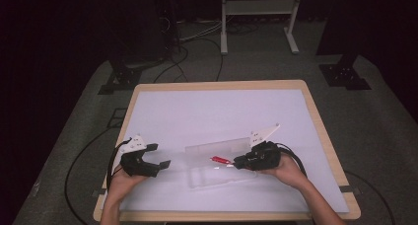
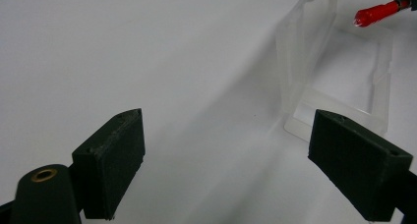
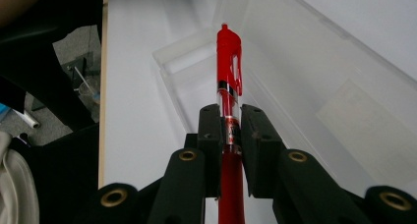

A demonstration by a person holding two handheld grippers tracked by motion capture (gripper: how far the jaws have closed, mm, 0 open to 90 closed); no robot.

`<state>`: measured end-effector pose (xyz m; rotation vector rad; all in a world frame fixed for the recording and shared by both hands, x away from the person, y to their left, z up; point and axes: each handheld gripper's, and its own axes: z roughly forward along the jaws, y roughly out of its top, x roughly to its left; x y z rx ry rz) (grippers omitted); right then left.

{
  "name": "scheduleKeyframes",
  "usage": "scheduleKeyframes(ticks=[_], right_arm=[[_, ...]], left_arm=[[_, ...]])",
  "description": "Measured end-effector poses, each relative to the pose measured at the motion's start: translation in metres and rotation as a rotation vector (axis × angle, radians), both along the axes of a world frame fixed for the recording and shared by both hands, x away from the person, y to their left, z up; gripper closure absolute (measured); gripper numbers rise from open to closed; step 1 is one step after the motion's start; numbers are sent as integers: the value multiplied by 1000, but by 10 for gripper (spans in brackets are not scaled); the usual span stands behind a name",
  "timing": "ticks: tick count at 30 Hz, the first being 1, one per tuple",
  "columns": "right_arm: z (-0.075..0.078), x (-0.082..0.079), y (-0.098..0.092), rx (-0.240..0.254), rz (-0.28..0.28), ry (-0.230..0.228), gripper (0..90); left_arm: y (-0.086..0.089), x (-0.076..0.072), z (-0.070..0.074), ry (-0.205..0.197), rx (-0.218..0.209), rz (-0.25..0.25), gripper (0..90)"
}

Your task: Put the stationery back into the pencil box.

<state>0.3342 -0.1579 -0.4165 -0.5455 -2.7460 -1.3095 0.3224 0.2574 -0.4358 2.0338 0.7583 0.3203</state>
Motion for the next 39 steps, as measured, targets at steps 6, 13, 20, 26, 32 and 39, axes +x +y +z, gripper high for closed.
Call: scheduleKeyframes(ticks=[6,13,20,26,32,39], right_arm=[[-6,3,6,-22,32,7,786],[-10,5,12,-39,70,11,786],[-16,9,15,-46,80,19,786],[-22,12,19,-71,97,22,786],[-27,15,21,-90,102,28,786],[-33,18,23,-109,105,34,786]], left_arm=[[-1,0,0,-3,0,-11,134],[-1,0,2,-9,-6,-11,134],[-3,0,1,-4,-1,-12,127],[-2,0,1,-3,-6,-13,127],[-2,0,2,-8,-9,-10,123],[-2,0,3,-7,-13,-10,122]])
